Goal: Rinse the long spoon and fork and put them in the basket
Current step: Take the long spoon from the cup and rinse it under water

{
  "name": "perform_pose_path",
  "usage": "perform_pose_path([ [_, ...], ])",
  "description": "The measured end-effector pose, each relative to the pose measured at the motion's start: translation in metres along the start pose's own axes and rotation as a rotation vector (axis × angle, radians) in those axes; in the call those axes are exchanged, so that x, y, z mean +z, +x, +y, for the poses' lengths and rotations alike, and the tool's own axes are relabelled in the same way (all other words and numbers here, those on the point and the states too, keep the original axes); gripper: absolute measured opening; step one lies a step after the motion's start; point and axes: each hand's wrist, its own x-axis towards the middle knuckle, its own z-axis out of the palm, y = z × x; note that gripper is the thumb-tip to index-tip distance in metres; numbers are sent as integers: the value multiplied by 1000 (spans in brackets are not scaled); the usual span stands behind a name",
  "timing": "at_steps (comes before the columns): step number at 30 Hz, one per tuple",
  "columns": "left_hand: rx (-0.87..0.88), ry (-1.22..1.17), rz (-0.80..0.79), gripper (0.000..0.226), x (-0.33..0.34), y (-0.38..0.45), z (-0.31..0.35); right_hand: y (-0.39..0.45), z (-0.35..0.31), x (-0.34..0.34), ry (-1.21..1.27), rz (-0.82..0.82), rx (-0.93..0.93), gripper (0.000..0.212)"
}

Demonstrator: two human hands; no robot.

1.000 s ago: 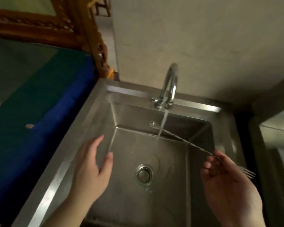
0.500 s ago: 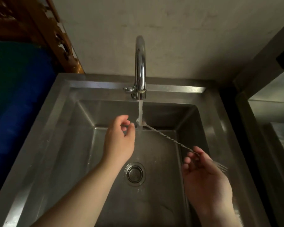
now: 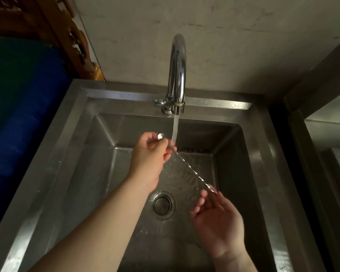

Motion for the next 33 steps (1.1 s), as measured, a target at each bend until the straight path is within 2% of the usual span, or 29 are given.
perform_pose_path([
  [3, 35, 74, -14, 11, 2, 0, 0, 6, 18, -1, -85, 136, 147, 21],
  [5, 61, 156, -29, 10, 3, 0, 0, 8, 30, -2, -263, 253, 217, 31],
  [7, 106, 223, -43, 11, 3, 0, -1, 8, 36, -1, -503, 342, 193, 34],
  [9, 152, 286, -65, 16, 4, 2, -1, 8, 37, 6, -884, 379, 12, 34],
  [10, 165, 319, -78, 16, 5, 3, -1, 10, 37, 10, -1107, 362, -153, 31],
  [12, 167, 369, -98, 11, 7, 6, -1, 17, 36, 24, -1385, 204, -527, 17],
  [13, 163, 379, -111, 8, 9, 6, -1, 20, 35, 31, -1450, 107, -639, 21],
  [14, 159, 384, -122, 8, 10, 6, -1, 25, 33, 39, -1463, 21, -699, 28],
  [16, 159, 395, -128, 12, 10, 6, -2, 32, 29, 55, -1398, -80, -680, 26],
  [18, 155, 408, -131, 14, 9, 7, -3, 37, 24, 65, -1286, -125, -624, 19],
  [21, 162, 437, -147, 19, 7, 9, -5, 38, 22, 73, -1150, -184, -556, 22],
  [23, 180, 429, -150, 13, 6, 10, -5, 40, 22, 76, -1117, -205, -533, 25],
  [24, 184, 407, -147, 10, 6, 10, -5, 40, 23, 78, -1112, -210, -528, 25],
  [28, 157, 277, -58, 21, 5, 13, 1, 45, 25, 80, -1196, -211, -550, 18],
  [33, 113, 47, 76, 18, -2, 32, 22, 49, 25, 86, -1186, -265, -477, 14],
])
